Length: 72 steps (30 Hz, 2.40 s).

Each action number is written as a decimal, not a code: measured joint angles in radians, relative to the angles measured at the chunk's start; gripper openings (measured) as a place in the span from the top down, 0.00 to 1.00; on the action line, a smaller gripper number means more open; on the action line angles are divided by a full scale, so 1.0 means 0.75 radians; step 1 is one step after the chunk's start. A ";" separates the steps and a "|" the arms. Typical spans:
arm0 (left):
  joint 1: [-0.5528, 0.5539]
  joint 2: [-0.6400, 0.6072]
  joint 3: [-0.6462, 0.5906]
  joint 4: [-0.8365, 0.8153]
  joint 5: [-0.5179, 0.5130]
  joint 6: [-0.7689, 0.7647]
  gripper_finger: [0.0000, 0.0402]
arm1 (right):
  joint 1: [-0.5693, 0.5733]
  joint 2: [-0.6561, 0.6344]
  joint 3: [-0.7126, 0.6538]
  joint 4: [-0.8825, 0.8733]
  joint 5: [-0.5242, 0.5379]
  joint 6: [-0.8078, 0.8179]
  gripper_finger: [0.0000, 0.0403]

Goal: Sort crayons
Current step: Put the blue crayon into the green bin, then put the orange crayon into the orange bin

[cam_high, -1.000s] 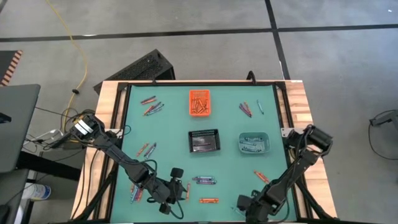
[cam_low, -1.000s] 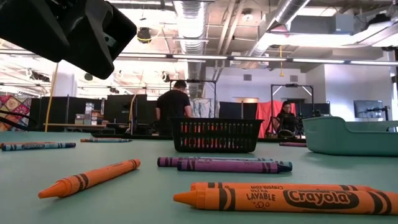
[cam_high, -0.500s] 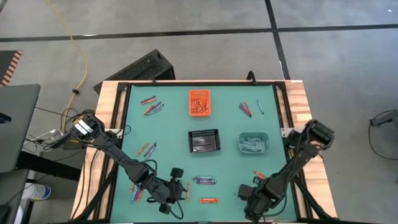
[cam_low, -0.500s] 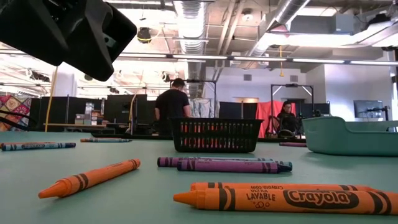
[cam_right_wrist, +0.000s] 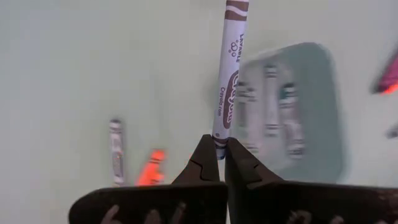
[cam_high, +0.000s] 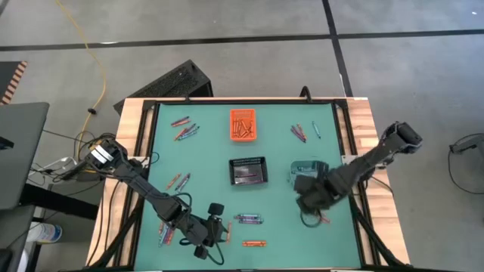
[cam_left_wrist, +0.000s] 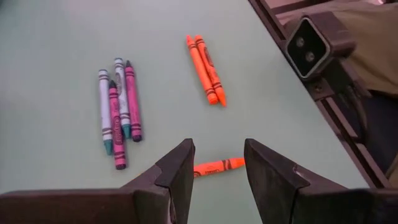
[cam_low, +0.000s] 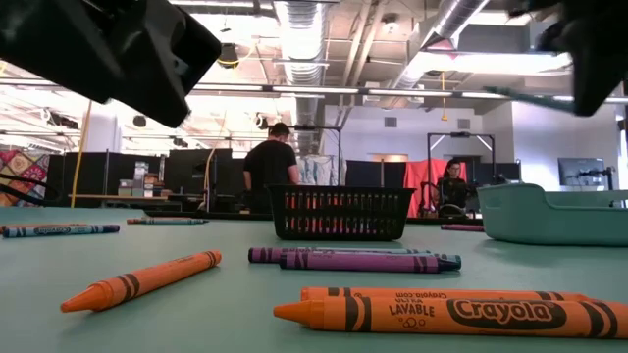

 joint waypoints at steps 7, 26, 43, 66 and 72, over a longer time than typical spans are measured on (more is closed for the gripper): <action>-0.024 0.000 0.000 -0.035 0.019 -0.026 0.68 | -0.238 0.049 -0.039 -0.131 -0.115 -0.303 0.99; -0.044 0.000 0.000 -0.127 -0.016 -0.074 0.68 | -0.367 0.077 -0.216 -0.191 -0.064 -0.413 0.78; -0.049 -0.254 0.000 -0.790 -0.231 -0.509 0.68 | 0.058 0.047 -0.089 0.103 0.287 0.369 0.75; 0.936 -0.399 0.000 -1.565 -0.110 -0.260 0.68 | 0.315 0.273 -0.089 1.004 0.941 -0.208 0.75; 1.584 -0.415 -0.003 -1.435 0.141 0.147 0.68 | 0.339 0.273 -0.089 0.995 0.940 -0.207 0.75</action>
